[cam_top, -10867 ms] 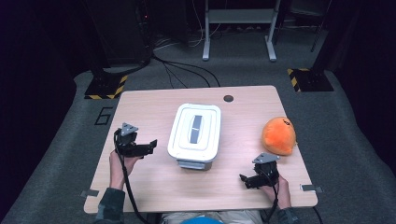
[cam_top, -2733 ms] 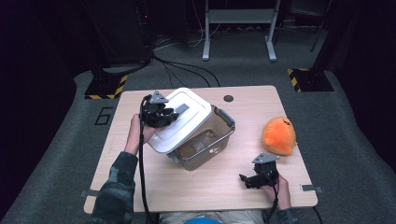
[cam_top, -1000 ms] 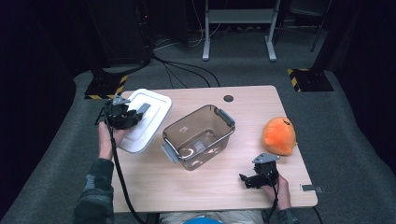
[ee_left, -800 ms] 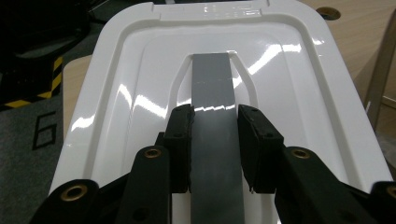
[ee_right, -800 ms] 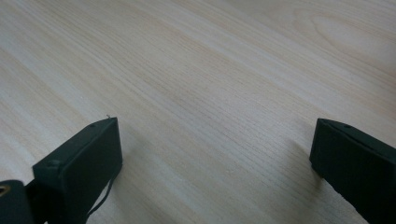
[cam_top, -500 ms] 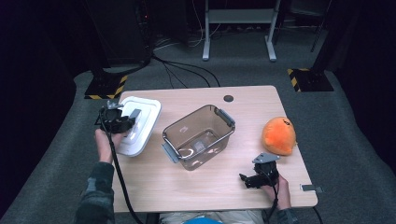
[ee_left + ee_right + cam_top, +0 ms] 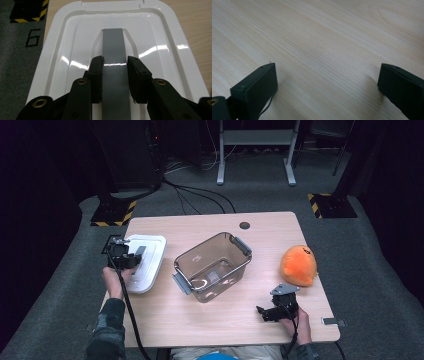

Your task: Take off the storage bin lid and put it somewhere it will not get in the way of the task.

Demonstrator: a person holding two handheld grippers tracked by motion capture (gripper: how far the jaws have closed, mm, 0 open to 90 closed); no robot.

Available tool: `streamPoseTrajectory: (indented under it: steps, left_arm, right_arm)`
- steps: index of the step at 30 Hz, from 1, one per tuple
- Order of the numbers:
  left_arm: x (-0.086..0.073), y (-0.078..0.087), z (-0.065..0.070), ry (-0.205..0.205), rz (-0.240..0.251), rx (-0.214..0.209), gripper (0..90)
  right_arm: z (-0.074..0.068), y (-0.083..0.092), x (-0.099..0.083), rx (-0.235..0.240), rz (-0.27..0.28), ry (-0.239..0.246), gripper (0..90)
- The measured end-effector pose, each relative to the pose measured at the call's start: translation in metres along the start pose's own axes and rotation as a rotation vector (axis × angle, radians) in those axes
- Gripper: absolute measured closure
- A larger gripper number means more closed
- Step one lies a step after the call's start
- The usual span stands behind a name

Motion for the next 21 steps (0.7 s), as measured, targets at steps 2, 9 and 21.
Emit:
streamPoseTrajectory:
  steps: [2, 9, 21]
  left_arm:
    - [-0.002, -0.002, -0.003, 0.004, -0.009, 0.006, 66.3]
    - [-0.013, -0.014, -0.01, 0.035, -0.034, 0.02, 66.4]
    - [-0.028, -0.03, -0.017, 0.066, -0.069, 0.037, 66.4]
  right_arm:
    - [0.0, 0.0, 0.0, 0.0, 0.0, 0.0, 2.0]
    - [0.0, 0.0, 0.0, 0.001, 0.001, -0.001, 2.0]
    - [0.0, 0.0, 0.0, 0.0, 0.001, -0.001, 2.1]
Point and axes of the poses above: each handheld gripper's, and its own axes: y roughly backward along the jaws, x roughly out of its top, z roughly to its right, the point moved 3 cm from there along -y, roughly forward along the jaws, and after that the axes turned 9 degrees about y, right-handed, at the moved point
